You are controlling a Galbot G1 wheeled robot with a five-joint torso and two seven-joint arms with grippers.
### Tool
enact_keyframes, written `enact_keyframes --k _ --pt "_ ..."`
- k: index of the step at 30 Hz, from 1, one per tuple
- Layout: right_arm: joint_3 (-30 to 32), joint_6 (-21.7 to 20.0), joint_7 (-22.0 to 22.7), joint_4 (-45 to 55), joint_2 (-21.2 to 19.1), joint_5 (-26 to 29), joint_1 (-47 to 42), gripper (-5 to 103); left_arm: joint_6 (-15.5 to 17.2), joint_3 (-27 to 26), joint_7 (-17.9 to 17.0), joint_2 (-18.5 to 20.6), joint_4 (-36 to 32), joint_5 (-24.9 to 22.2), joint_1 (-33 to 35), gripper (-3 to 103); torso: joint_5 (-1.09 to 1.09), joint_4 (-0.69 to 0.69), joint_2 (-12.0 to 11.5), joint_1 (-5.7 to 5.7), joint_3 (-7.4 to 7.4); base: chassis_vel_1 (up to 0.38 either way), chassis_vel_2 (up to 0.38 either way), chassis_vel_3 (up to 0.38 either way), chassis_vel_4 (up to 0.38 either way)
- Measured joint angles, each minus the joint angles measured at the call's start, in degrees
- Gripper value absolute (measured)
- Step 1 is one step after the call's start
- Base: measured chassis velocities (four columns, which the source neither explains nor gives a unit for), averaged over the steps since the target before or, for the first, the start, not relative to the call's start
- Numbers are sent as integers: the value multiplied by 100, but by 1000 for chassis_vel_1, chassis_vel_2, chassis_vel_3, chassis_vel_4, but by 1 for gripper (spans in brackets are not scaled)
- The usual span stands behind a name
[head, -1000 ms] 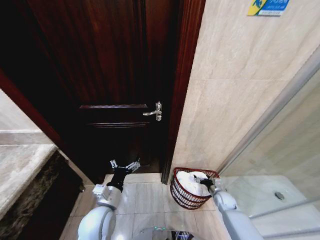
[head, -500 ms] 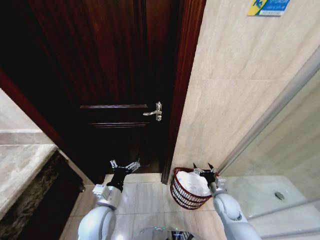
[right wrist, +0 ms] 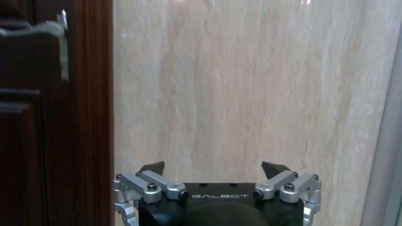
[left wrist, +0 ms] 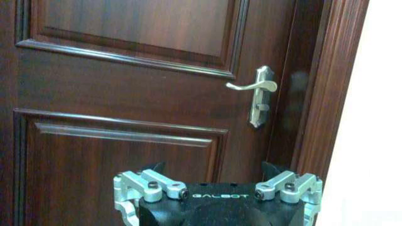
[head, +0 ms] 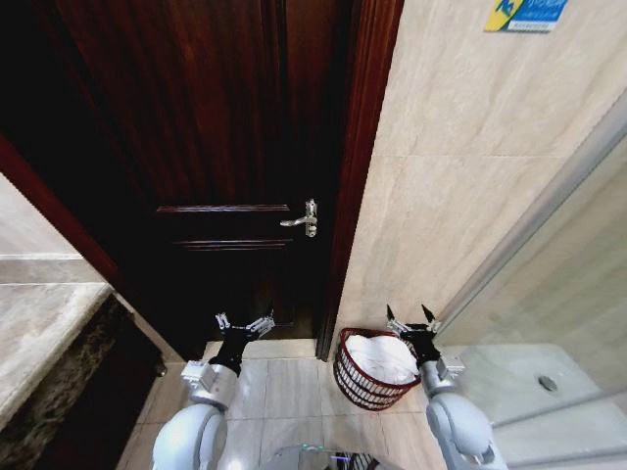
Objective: Discard the used towel into the hamper.
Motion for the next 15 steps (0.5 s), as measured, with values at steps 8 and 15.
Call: enact_keyframes --k 8,15 --pt "-159 194 30 526 182 -169 -316 100 0 0 0 0 0 0 0 100 0 1 0 0 0 0 0 0 0" --pt "-238 538 159 677 301 -350 -382 100 0 0 0 0 0 0 0 100 0 1 0 0 0 0 0 0 0"
